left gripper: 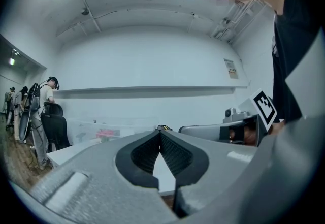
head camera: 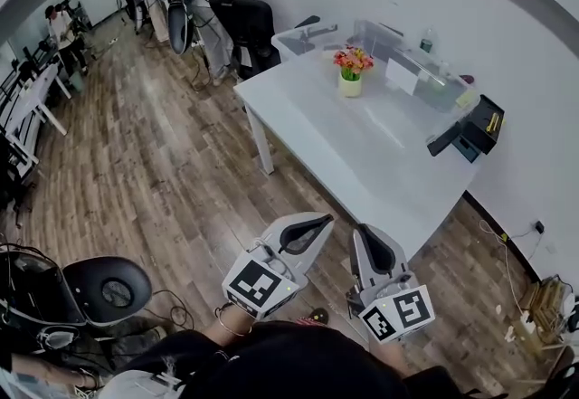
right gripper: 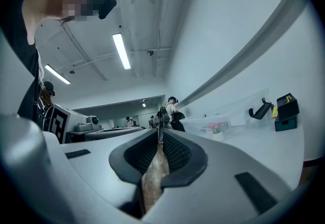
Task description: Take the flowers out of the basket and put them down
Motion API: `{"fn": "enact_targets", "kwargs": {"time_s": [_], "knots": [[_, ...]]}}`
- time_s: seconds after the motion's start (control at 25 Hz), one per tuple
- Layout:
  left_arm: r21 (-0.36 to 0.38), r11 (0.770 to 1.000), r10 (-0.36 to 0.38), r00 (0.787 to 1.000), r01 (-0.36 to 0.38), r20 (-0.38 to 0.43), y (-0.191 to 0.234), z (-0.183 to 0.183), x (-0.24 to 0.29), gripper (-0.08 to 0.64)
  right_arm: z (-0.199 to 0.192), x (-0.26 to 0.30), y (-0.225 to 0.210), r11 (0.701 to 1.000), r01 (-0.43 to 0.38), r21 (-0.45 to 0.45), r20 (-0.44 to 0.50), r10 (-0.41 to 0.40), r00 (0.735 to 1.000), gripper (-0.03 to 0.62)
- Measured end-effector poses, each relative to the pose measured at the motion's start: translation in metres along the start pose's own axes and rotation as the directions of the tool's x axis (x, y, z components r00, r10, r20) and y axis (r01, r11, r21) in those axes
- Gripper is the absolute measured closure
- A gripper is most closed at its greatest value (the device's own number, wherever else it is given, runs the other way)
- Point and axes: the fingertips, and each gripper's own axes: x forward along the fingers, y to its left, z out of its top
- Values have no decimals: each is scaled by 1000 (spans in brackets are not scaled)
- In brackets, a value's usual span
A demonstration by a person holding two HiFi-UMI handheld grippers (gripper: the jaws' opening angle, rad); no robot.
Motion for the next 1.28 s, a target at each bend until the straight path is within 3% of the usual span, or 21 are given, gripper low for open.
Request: {"fn": "enact_targets", "kwargs": {"time_s": [0.48, 0.88, 1.28], "knots": [[-19, 1000, 11, 1000, -11, 4, 26, -4, 27, 557, -2, 31, -18, 999, -39, -9, -27, 38, 999, 561], [-20, 997, -69, 997, 70, 27, 74, -1, 64, 557, 1, 78, -45, 999, 48, -23, -22, -49, 999, 561], [-26, 993, -112, 993, 113, 36, 115, -4, 82, 557, -1, 123, -57, 997, 77, -28, -22, -78, 997, 561]]}}
